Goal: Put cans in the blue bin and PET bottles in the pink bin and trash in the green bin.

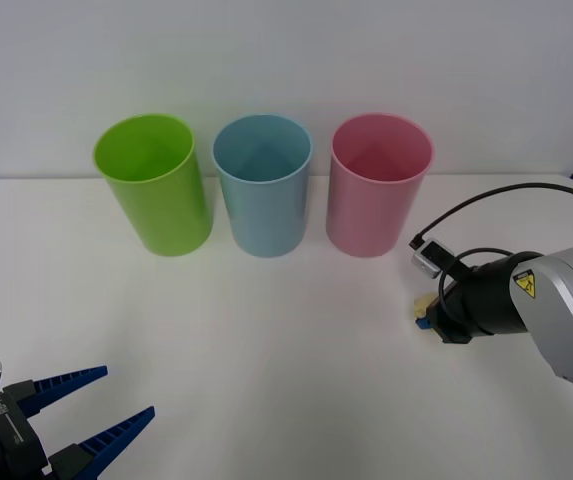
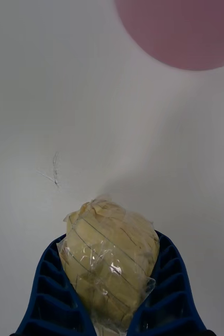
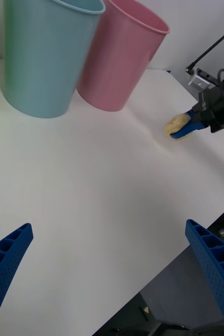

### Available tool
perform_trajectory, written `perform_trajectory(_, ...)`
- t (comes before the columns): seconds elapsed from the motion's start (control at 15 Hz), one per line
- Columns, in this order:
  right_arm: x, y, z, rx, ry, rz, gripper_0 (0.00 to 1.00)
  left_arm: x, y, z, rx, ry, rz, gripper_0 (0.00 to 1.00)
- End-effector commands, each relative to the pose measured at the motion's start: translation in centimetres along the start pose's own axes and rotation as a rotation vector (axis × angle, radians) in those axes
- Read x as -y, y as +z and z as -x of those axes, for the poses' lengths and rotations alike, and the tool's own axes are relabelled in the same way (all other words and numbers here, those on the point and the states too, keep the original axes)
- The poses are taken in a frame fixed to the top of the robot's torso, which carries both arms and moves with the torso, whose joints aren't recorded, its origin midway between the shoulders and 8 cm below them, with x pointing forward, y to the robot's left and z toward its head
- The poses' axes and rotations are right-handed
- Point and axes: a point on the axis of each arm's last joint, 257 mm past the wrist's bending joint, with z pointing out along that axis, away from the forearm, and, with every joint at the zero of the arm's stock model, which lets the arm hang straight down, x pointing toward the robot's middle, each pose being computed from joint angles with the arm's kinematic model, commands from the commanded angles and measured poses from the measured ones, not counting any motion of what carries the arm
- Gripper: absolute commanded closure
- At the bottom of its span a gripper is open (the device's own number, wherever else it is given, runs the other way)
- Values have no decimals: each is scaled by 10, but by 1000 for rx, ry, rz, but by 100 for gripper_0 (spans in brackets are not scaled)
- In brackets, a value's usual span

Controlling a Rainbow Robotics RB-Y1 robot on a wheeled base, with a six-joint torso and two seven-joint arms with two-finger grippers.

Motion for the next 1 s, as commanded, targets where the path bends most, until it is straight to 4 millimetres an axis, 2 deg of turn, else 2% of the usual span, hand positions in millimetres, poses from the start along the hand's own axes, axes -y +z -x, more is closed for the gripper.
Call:
perform_trajectory(0.07, -17, -26, -5, 51, 0, 12, 100, 0, 0, 0, 0, 0, 0, 0)
perform_trajectory(0.33, -53, -72, 10, 213, 33, 125, 100, 0, 0, 0, 0, 0, 0, 0)
perform_trajectory(0.53, -71, -100, 28, 314, 29, 204, 100, 0, 0, 0, 0, 0, 0, 0)
perform_trajectory(1.0, -78, -161, 92, 591, 20, 306, 100, 0, 0, 0, 0, 0, 0, 0)
